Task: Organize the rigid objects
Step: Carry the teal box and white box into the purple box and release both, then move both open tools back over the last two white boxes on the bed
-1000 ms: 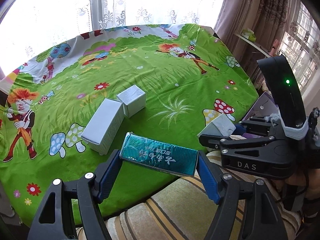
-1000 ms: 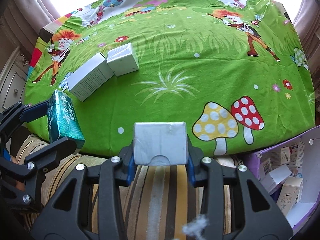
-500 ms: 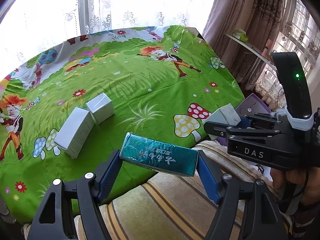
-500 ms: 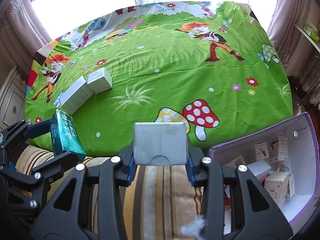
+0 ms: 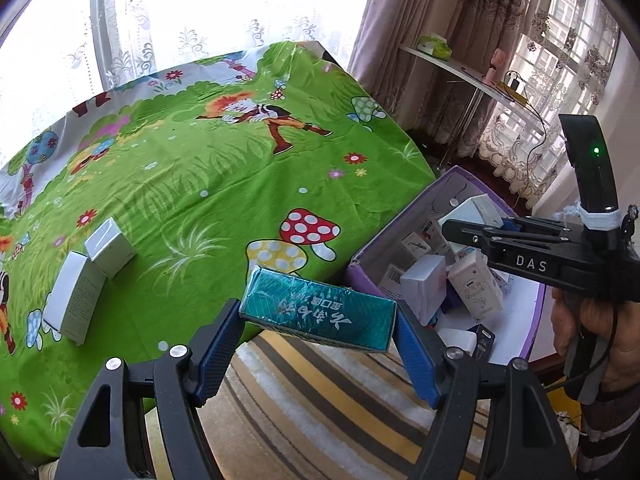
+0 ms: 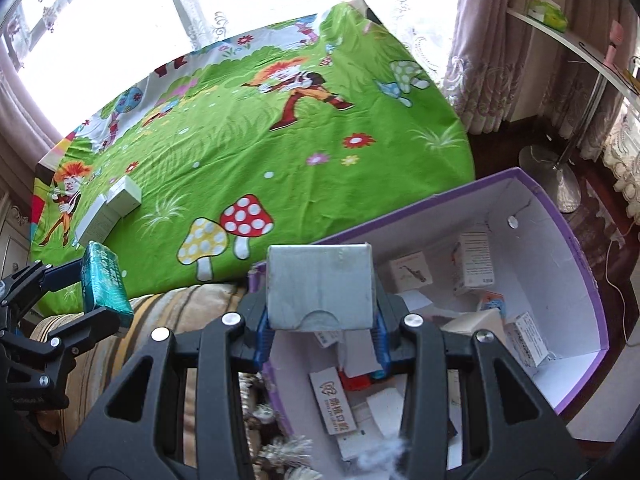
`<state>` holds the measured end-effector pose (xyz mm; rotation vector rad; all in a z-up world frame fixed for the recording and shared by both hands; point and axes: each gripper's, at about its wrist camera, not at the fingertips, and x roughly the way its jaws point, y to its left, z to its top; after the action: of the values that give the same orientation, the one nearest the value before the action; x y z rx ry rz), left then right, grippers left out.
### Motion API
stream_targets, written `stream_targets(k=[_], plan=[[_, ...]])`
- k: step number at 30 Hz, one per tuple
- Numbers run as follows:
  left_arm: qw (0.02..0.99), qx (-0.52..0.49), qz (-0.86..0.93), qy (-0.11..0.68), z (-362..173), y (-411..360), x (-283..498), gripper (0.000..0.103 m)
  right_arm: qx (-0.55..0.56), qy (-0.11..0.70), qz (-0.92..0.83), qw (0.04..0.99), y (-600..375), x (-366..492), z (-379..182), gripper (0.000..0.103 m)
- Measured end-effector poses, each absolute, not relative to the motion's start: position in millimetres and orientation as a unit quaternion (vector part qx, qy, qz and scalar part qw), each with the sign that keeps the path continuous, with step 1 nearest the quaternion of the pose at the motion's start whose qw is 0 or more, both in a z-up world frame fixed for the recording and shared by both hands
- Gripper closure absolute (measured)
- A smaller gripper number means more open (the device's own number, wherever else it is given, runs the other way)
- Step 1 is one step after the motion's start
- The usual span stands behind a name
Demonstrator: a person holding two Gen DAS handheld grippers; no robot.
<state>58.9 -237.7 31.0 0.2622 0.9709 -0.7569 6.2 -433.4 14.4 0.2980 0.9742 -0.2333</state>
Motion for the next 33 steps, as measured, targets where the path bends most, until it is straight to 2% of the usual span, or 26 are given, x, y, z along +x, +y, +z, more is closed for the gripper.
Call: stream_targets(k=[23, 26, 28, 33], plan=[[0.745, 0.181, -0.446, 0.462, 26, -331, 1, 0.028, 0.138, 0.457, -0.246, 0.844, -529, -65, 5, 0.059], [0.739, 0.185, -0.450, 0.465, 25, -336, -2, 0.027, 0.140, 0.458, -0.251, 0.841, -531, -67, 4, 0.051], [0.739, 0.186, -0.449, 0.466, 25, -338, -3, 0.024, 0.142, 0.454, -0.252, 0.843, -531, -67, 5, 0.038], [0.754, 0.169, -0.437, 0.461, 30, -332, 2, 0.023, 0.139, 0.453, -0.250, 0.844, -528, -65, 7, 0.032]])
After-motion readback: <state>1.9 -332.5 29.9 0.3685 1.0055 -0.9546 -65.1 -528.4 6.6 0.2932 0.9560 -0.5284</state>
